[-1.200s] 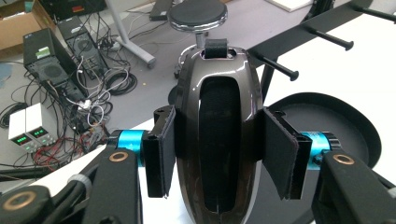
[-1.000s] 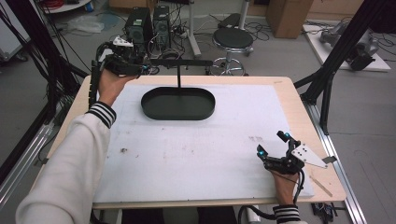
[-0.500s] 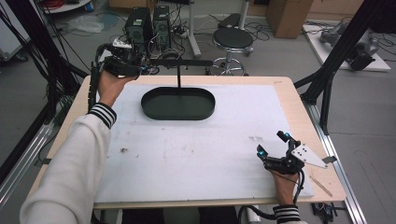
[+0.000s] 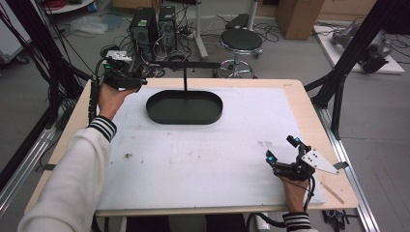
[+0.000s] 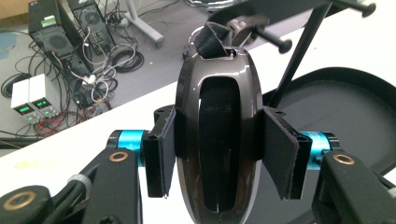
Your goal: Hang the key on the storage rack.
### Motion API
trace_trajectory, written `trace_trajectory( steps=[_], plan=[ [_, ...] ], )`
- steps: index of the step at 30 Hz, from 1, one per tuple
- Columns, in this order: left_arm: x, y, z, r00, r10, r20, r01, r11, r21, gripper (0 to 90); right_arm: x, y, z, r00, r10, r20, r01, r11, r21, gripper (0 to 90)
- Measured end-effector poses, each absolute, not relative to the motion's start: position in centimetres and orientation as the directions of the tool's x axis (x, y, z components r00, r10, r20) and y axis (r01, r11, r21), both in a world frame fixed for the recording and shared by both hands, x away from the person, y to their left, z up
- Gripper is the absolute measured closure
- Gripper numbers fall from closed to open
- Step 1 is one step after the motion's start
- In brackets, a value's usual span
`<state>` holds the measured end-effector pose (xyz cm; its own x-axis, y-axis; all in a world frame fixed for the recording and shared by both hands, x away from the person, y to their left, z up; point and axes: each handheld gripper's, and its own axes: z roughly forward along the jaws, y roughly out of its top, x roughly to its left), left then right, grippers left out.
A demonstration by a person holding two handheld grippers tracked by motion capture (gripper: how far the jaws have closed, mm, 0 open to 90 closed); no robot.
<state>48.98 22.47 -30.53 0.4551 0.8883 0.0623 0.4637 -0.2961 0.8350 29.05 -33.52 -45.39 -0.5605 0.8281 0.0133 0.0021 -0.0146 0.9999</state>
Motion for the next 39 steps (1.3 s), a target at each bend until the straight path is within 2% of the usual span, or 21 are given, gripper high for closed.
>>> trace_trajectory(
  steps=[19,25,28,29,30,32,35,37,39],
  plan=[
    [49.2,22.5,-33.5,0.461,0.886,0.050,0.515,-0.313,0.798,48.7,29.1,-33.5,-45.4,-0.560,0.829,0.007,-0.005,-0.012,1.000,0.5],
    [49.4,22.0,-34.6,0.500,0.862,0.078,0.479,-0.351,0.805,48.4,29.1,-33.5,-45.4,-0.560,0.828,0.010,-0.004,-0.015,1.000,0.5],
    [49.6,21.8,-34.9,0.541,0.840,0.046,0.482,-0.355,0.801,47.1,29.1,-33.5,-45.4,-0.561,0.828,0.012,-0.005,-0.017,1.000,0.5],
    [49.5,21.7,-35.0,0.552,0.831,0.071,0.454,-0.370,0.811,39.9,29.1,-33.5,-45.4,-0.561,0.827,0.015,-0.001,-0.019,1.000,0.5],
    [49.5,21.7,-35.0,0.574,0.817,0.055,0.440,-0.364,0.821,32.4,29.1,-33.5,-45.4,-0.562,0.827,0.017,0.000,-0.020,1.000,0.5],
    [49.6,21.7,-35.2,0.620,0.784,-0.022,0.434,-0.319,0.842,24.7,29.0,-33.5,-45.4,-0.562,0.827,0.017,0.003,-0.018,1.000,0.5],
    [49.4,21.7,-35.2,0.656,0.752,-0.068,0.433,-0.302,0.849,15.3,29.1,-33.5,-45.4,-0.561,0.828,0.010,-0.004,-0.015,1.000,0.5],
    [48.8,21.8,-35.4,0.653,0.752,-0.089,0.417,-0.259,0.871,1.9,29.1,-33.5,-45.4,-0.562,0.827,0.016,0.000,-0.020,1.000,0.5],
    [47.9,22.1,-35.3,0.666,0.734,-0.133,0.414,-0.216,0.884,1.7,29.1,-33.5,-45.4,-0.562,0.827,0.016,0.000,-0.019,1.000,0.5]
  ],
)
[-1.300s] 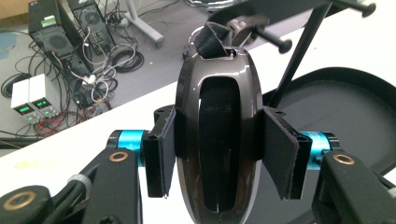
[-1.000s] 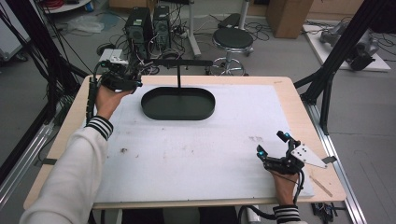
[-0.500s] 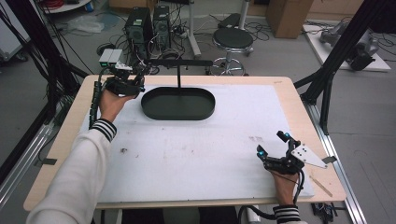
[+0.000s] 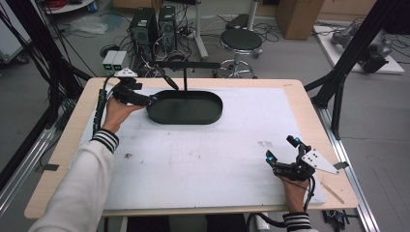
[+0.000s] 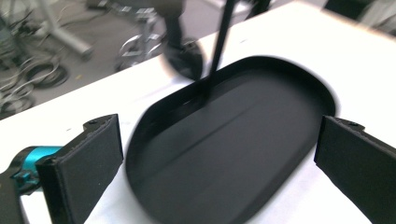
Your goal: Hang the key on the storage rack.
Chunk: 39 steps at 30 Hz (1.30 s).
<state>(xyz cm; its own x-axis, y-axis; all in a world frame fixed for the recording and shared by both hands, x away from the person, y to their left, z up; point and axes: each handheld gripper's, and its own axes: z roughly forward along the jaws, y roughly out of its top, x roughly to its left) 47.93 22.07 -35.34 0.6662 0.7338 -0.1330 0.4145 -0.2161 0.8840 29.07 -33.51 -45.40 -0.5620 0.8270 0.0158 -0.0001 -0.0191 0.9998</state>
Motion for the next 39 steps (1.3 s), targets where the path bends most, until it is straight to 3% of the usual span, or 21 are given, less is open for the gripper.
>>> trace_trajectory(
  steps=[1,13,15,24,33,39],
  plan=[
    [47.5,22.2,-35.4,0.681,0.711,-0.173,0.431,-0.198,0.880,1.7,29.1,-33.5,-45.4,-0.562,0.827,0.016,0.000,-0.020,1.000,0.5],
    [41.7,23.4,-35.5,0.751,0.649,-0.122,0.303,-0.176,0.937,1.7,29.0,-33.5,-45.4,-0.566,0.824,0.021,0.003,-0.024,1.000,0.5],
    [40.3,23.9,-35.7,0.748,0.660,-0.068,0.232,-0.165,0.959,1.7,29.0,-33.6,-45.4,-0.566,0.824,0.017,-0.002,-0.022,1.000,0.5],
    [33.1,26.8,-38.2,0.734,0.679,-0.013,0.096,-0.085,0.992,1.7,29.0,-33.5,-45.4,-0.567,0.823,0.004,-0.012,-0.013,1.000,0.5],
    [27.8,30.0,-42.5,0.670,0.741,-0.030,0.049,-0.003,0.999,1.7,29.0,-33.4,-45.4,-0.567,0.824,0.009,-0.003,-0.013,1.000,0.5],
    [26.3,30.9,-44.0,0.645,0.763,-0.029,0.031,0.012,0.999,1.7,29.0,-33.4,-45.4,-0.564,0.826,0.008,-0.003,-0.012,1.000,0.5]
  ],
)
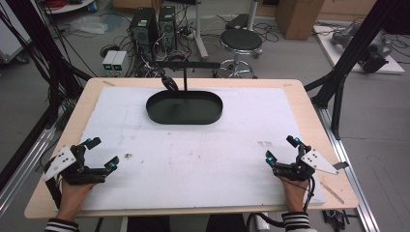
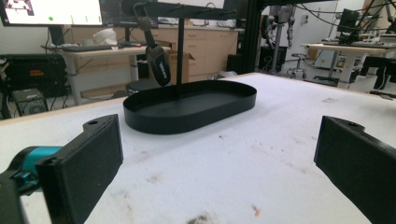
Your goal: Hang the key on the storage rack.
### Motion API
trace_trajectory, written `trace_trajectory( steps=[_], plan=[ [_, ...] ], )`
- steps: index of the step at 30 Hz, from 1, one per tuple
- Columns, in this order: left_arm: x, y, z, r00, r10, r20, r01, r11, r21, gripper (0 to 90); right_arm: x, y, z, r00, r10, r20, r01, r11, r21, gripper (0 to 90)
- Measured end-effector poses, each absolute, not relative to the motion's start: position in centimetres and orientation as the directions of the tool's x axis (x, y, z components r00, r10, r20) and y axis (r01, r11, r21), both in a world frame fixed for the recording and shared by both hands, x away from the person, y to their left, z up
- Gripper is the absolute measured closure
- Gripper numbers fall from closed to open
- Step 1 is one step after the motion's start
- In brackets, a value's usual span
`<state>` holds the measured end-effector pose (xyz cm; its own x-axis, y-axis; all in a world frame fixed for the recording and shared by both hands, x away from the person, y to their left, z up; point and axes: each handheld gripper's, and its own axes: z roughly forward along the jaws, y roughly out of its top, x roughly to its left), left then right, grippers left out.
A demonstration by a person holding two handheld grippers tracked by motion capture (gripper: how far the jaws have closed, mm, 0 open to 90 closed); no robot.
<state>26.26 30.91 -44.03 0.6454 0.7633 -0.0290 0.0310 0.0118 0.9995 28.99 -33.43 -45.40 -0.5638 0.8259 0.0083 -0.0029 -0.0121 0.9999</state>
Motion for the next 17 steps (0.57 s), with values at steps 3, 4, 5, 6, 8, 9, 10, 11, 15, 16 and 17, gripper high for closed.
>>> trace_trajectory(
  steps=[3,4,5,6,8,9,10,11,15,16,17],
  plan=[
    [26.2,30.9,-45.1,0.638,0.770,-0.021,0.051,-0.015,0.999,1.7,29.0,-33.4,-45.4,-0.564,0.826,0.006,-0.004,-0.010,1.000,0.5],
    [26.1,31.0,-45.2,0.626,0.780,-0.027,0.047,-0.003,0.999,1.7,29.0,-33.4,-45.4,-0.564,0.826,0.007,-0.003,-0.011,1.000,0.5],
    [26.0,31.2,-45.2,0.617,0.786,-0.038,0.040,0.017,0.999,1.7,29.0,-33.4,-45.4,-0.564,0.826,0.008,-0.003,-0.012,1.000,0.5],
    [25.9,31.3,-45.3,0.615,0.787,-0.046,0.030,0.035,0.999,1.7,29.0,-33.4,-45.4,-0.563,0.826,0.007,-0.005,-0.012,1.000,0.5],
    [25.5,31.4,-45.4,0.618,0.785,-0.028,-0.011,0.045,0.999,1.7,29.0,-33.4,-45.4,-0.563,0.827,0.008,-0.003,-0.011,1.000,0.5],
    [25.4,31.4,-45.5,0.617,0.787,-0.018,-0.023,0.040,0.999,1.7,29.0,-33.4,-45.4,-0.563,0.826,0.005,-0.004,-0.009,1.000,0.5],
    [25.4,31.4,-45.5,0.617,0.787,-0.015,-0.025,0.039,0.999,1.7,28.9,-33.4,-45.4,-0.563,0.826,0.009,0.000,-0.011,1.000,0.5],
    [25.4,31.3,-45.5,0.615,0.788,-0.022,-0.019,0.042,0.999,1.7,29.0,-33.4,-45.4,-0.564,0.826,0.005,-0.002,-0.008,1.000,0.5],
    [25.5,31.2,-45.4,0.614,0.789,-0.017,-0.009,0.028,1.000,1.7,29.0,-33.4,-45.4,-0.563,0.827,0.006,-0.001,-0.008,1.000,0.5],
    [25.5,31.2,-45.4,0.614,0.789,-0.016,-0.008,0.026,1.000,1.7,29.0,-33.4,-45.4,-0.559,0.829,-0.002,-0.009,-0.004,1.000,0.5],
    [25.5,31.2,-45.4,0.613,0.790,-0.017,-0.007,0.027,1.000,1.7,29.0,-33.4,-45.4,-0.558,0.830,-0.002,-0.009,-0.003,1.000,0.5]
  ],
)
